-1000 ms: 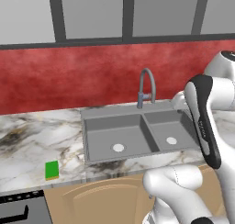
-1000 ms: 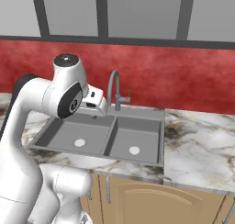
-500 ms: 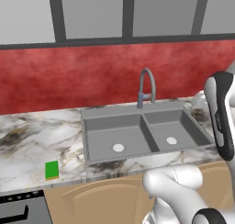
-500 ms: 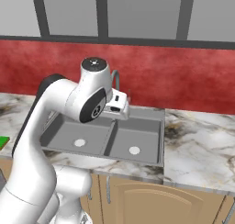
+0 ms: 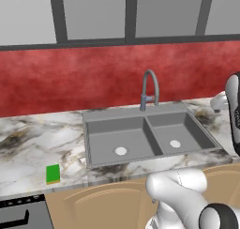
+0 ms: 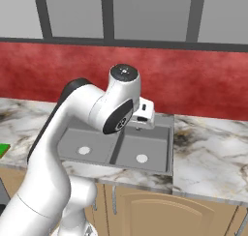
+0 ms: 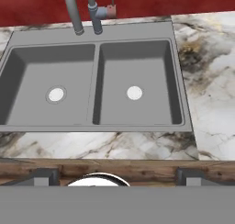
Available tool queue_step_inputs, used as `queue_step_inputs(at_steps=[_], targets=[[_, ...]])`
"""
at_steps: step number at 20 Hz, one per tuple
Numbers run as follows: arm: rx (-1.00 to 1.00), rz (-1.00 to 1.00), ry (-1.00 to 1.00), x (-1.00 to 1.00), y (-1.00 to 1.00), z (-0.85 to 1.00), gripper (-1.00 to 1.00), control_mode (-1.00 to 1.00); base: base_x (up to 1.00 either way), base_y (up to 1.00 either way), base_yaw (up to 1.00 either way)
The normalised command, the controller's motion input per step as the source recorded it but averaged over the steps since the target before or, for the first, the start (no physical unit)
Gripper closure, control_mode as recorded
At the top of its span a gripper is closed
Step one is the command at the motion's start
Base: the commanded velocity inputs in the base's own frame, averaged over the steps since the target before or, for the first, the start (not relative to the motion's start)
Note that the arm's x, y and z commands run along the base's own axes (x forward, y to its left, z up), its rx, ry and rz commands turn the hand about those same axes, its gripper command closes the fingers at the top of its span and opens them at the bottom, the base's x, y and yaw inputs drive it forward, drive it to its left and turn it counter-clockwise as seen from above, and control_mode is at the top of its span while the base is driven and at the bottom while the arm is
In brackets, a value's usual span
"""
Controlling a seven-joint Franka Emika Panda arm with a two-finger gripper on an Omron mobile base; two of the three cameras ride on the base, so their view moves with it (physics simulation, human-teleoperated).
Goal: Soak the sponge with water for a few seconds and then drop it inside the sink.
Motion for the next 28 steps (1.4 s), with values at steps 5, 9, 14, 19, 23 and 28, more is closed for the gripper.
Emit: queue_step_inputs(at_steps=[5, 9, 14, 19, 23, 28], targets=[[0.00, 0.00, -0.02, 0.00, -0.29, 0.00, -1.00, -1.00, 0.00, 0.00, 0.00], [0.00, 0.00, 0.00, 0.02, 0.00, 0.00, -1.00, -1.00, 0.00, 0.00, 0.00], [0.00, 0.00, 0.00, 0.06, 0.00, 0.00, -1.00, -1.00, 0.00, 0.00, 0.00], [0.00, 0.00, 0.00, 0.10, 0.00, 0.00, -1.00, -1.00, 0.00, 0.00, 0.00], [0.00, 0.00, 0.00, 0.14, 0.00, 0.00, -1.00, -1.00, 0.00, 0.00, 0.00], [0.00, 0.00, -0.03, 0.17, 0.03, 0.00, -1.00, -1.00, 0.00, 0.00, 0.00]])
